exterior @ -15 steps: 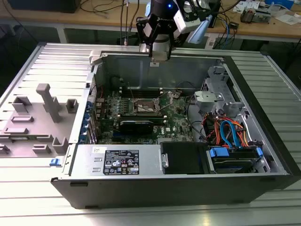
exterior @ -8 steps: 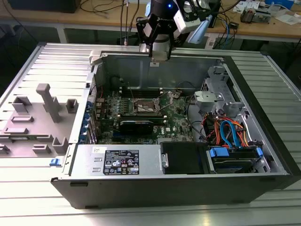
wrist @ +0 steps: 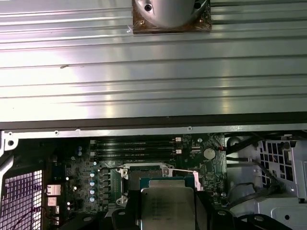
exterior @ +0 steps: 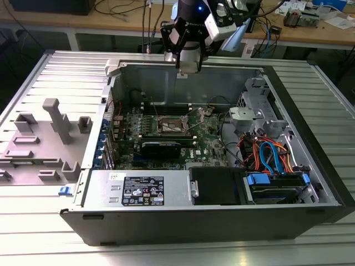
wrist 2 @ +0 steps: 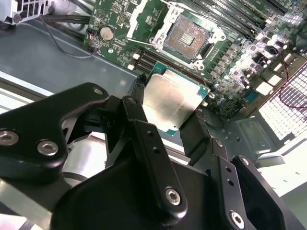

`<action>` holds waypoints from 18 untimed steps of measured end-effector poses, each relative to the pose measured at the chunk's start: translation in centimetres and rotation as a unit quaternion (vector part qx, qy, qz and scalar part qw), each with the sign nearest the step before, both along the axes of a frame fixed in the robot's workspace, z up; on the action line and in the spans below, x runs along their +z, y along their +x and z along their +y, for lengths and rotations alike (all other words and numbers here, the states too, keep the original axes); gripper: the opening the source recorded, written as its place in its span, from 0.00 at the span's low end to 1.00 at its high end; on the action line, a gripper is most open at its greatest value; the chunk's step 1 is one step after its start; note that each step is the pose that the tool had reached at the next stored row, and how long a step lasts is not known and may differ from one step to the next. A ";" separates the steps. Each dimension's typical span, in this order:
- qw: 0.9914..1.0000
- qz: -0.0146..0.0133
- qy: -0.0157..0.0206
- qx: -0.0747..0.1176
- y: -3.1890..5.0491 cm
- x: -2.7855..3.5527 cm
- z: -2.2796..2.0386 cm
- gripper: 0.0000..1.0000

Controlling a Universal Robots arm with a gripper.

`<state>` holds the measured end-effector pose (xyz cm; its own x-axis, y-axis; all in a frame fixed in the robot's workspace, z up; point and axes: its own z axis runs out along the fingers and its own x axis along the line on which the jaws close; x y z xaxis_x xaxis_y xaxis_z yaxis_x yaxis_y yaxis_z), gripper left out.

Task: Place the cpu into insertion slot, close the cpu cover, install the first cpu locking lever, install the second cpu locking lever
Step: 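Place the cpu into insertion slot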

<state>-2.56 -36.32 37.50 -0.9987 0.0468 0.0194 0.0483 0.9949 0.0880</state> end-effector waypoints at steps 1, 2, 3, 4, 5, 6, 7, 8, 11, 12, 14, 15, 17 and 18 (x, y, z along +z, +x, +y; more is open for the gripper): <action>1.000 0.000 0.000 -0.006 0.00 -0.02 0.00 0.55; 1.000 0.000 0.000 -0.011 0.00 -0.05 0.00 0.55; 1.000 0.000 0.000 -0.016 0.00 -0.07 0.00 0.55; 1.000 0.000 0.000 -0.022 0.00 -0.08 0.00 0.55; 1.000 0.000 0.000 -0.026 0.00 -0.10 0.00 0.55; 1.000 0.000 0.000 -0.027 -0.02 -0.13 -0.05 0.55; 1.000 0.000 0.000 -0.027 -0.06 -0.16 -0.13 0.55; 1.000 0.000 0.000 -0.027 -0.11 -0.17 -0.20 0.55; 1.000 0.000 0.000 -0.027 -0.29 -0.22 -0.31 0.55; 1.000 0.000 0.000 -0.028 -0.33 -0.23 -0.31 0.55; 1.000 0.000 0.000 -0.031 -0.36 -0.28 -0.32 0.55; 0.999 0.000 0.000 -0.035 -0.35 -0.31 -0.32 0.55; 0.999 0.000 0.000 -0.044 -0.36 -0.37 -0.32 0.55; 0.999 0.000 0.000 -0.051 -0.36 -0.42 -0.31 0.55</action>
<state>-2.93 -36.63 37.08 -0.9888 0.1477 0.0193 0.1489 0.9849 0.0879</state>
